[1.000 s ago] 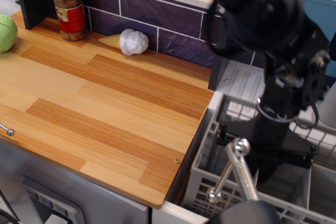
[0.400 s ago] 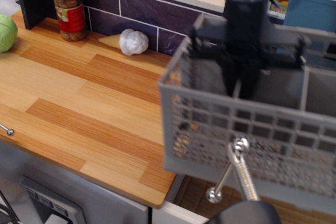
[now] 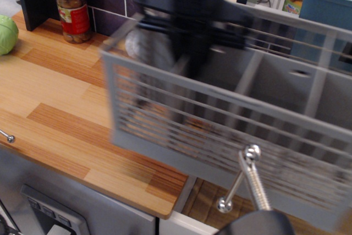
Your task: Move drying rack out of sink
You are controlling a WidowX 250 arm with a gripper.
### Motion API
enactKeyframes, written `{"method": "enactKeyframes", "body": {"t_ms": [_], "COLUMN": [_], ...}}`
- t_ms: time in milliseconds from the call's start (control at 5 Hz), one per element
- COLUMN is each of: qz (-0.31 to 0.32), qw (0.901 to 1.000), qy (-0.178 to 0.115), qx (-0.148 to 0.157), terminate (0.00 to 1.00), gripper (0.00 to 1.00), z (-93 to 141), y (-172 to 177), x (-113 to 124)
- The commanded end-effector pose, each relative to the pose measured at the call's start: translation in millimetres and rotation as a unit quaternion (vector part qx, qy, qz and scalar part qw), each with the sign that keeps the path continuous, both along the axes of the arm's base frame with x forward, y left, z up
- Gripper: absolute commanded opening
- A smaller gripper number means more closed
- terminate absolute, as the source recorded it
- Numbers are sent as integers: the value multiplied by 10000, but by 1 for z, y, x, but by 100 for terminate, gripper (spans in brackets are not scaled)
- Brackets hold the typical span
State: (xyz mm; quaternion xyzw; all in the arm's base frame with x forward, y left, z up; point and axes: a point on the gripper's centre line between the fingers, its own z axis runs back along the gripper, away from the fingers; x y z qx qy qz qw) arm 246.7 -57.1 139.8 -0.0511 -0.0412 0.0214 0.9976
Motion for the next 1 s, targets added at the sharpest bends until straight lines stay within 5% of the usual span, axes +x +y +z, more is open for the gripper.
{"method": "enactKeyframes", "body": {"t_ms": [0, 600, 800], "qz": [-33, -281, -324], "qw": [9988, 9917, 9918], "qy": [-430, -425, -306], "qx": [221, 1179, 1194], "terminate": [0, 0, 100], "gripper": [0, 0, 0], "z": [10, -4, -9], "y": [69, 151, 165], "x": [2, 20, 27]}}
